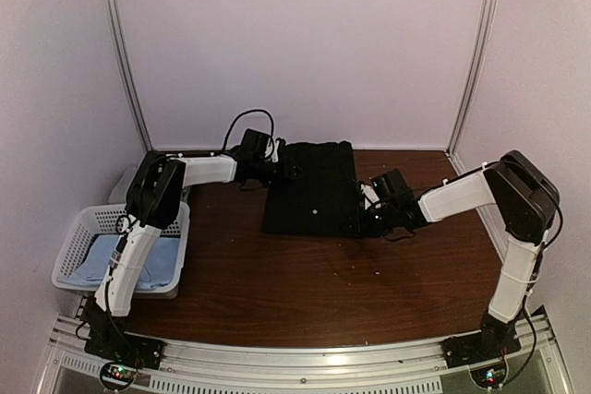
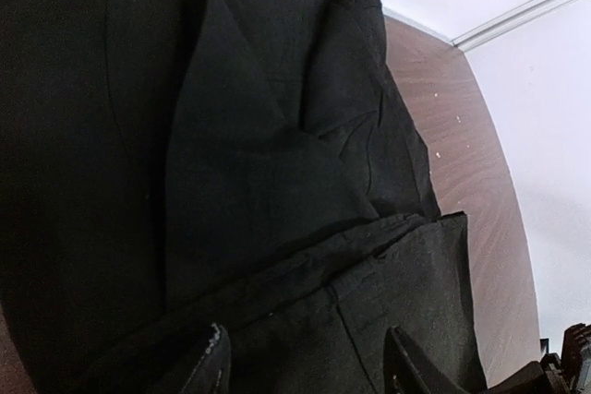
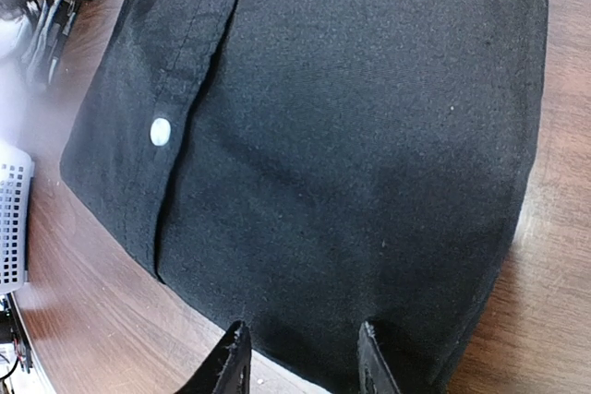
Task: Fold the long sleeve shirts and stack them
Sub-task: Smooth out the 2/3-rectangle-folded shirt at the center of the board, then pick up the 2/3-rectangle-folded shirt from the center of the board, then fold the 2/3-rectangle-folded shirt at the center of the board.
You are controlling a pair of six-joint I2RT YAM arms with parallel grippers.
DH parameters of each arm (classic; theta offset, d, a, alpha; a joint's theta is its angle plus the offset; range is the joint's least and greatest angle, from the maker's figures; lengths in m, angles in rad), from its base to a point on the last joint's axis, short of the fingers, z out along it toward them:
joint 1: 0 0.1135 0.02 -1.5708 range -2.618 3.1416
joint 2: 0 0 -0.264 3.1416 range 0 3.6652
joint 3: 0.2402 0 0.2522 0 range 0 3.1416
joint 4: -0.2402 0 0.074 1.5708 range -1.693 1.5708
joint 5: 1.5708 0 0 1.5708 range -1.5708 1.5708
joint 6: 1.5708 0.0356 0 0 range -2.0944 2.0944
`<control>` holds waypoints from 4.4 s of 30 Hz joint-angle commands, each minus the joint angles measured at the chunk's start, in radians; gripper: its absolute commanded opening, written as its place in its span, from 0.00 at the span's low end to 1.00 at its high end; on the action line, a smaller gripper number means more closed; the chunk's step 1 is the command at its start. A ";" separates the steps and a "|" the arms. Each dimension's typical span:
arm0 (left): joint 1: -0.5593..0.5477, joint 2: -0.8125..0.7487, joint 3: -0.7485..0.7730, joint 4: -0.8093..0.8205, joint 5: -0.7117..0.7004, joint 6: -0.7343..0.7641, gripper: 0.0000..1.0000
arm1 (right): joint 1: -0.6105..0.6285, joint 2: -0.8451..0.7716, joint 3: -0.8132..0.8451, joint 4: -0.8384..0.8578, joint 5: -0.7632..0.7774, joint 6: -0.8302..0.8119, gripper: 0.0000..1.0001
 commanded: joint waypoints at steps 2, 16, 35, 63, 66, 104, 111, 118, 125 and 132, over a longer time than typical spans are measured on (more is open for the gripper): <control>0.018 -0.043 0.076 -0.065 -0.040 0.057 0.61 | 0.005 -0.019 -0.033 -0.079 0.051 0.000 0.41; -0.014 -0.407 -0.426 -0.042 0.033 0.074 0.58 | 0.005 -0.092 -0.056 -0.093 0.056 0.012 0.41; -0.079 -0.560 -0.835 -0.025 -0.003 0.027 0.39 | 0.004 -0.100 -0.103 -0.091 0.057 0.026 0.40; -0.064 -0.628 -0.905 -0.064 -0.089 0.030 0.38 | -0.058 -0.104 -0.117 -0.065 0.015 0.041 0.32; -0.065 -0.614 -0.892 -0.063 -0.087 0.028 0.37 | -0.058 -0.100 -0.118 -0.060 0.012 0.042 0.30; -0.158 -0.748 -1.006 -0.097 -0.144 -0.012 0.00 | -0.042 -0.303 -0.347 0.005 -0.039 0.079 0.00; -0.279 -0.911 -1.146 -0.100 -0.228 -0.096 0.00 | 0.026 -0.542 -0.503 -0.057 0.015 0.135 0.00; -0.373 -1.016 -1.168 -0.185 -0.319 -0.135 0.00 | 0.080 -0.811 -0.591 -0.168 0.066 0.211 0.00; -0.378 -1.072 -1.053 -0.271 -0.361 -0.118 0.00 | 0.085 -0.894 -0.450 -0.272 0.106 0.198 0.00; -0.230 -0.881 -0.727 -0.336 -0.243 -0.002 0.00 | -0.003 -0.647 -0.105 -0.264 0.134 0.171 0.00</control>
